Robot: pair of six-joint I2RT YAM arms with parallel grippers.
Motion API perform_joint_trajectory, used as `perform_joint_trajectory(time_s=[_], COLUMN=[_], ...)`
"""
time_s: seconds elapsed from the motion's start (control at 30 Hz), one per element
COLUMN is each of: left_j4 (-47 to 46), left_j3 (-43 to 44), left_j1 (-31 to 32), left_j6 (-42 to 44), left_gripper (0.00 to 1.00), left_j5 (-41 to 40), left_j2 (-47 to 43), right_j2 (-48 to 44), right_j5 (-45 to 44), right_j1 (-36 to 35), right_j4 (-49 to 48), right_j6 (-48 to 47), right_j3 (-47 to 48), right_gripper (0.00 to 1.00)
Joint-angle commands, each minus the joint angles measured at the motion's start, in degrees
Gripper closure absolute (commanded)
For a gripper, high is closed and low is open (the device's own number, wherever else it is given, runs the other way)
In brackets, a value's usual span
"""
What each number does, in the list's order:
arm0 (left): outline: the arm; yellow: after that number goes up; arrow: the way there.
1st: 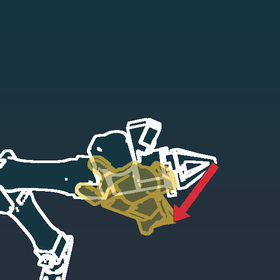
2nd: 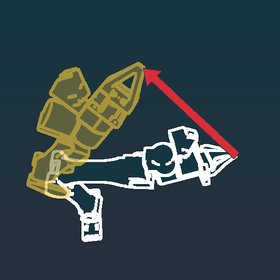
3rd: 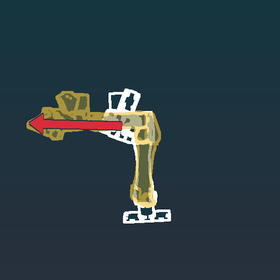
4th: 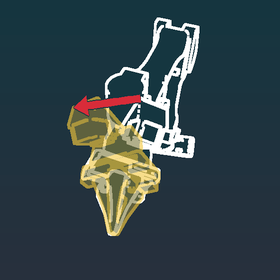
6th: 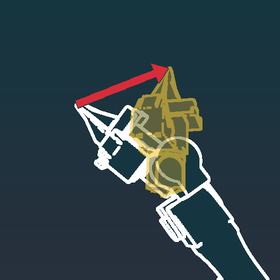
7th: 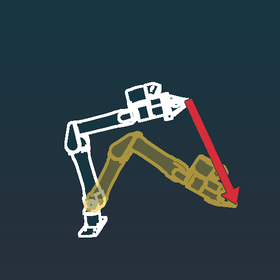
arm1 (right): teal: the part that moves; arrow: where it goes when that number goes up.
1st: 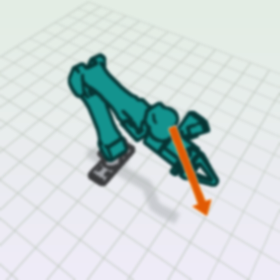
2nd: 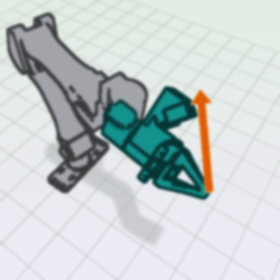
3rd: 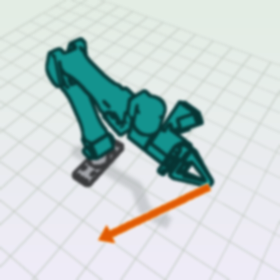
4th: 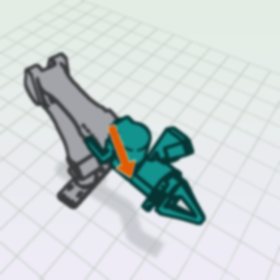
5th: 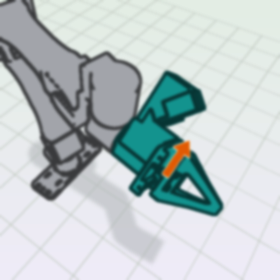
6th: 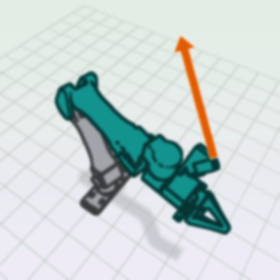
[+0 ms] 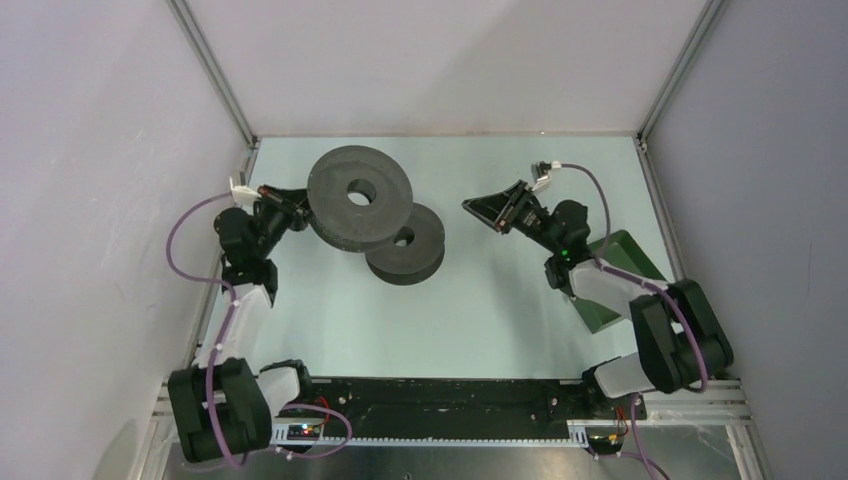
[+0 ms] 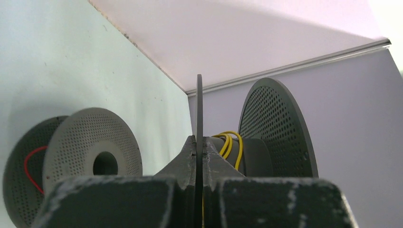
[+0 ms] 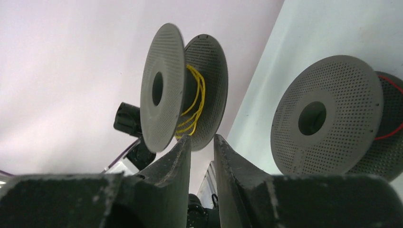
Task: Wrap the cables
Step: Place the cable reel at the center of the board.
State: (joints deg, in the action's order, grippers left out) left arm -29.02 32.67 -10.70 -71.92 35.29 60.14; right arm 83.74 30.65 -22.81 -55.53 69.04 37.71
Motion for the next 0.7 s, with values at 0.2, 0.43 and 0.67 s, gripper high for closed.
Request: perform_joint_trajectory(time_s=[0.2,0.43,0.67], left_j4=[-16.2,-21.5,-22.7], left_j3=[10.7,18.0,22.0], left_j1=[-12.1,-14.8,-16.8], left_j6=[-1.1,-1.0,0.1], left_gripper=[1.00,1.00,1.00], left_j5=[5.9,7.3,8.3], left_j2=[19.7,38.3,49.7], right_j2=[-18.4,-23.2,-23.2], right_j5=[0.9,0.9,1.2], right_j1=[3.0,4.5,6.4], right_j4=[22.9,29.2,31.2], right_j6=[-16.2,-20.3,-21.9], right_j3=[-1.0,-1.1,-1.3], right_gripper=[0.69,0.69,0.69])
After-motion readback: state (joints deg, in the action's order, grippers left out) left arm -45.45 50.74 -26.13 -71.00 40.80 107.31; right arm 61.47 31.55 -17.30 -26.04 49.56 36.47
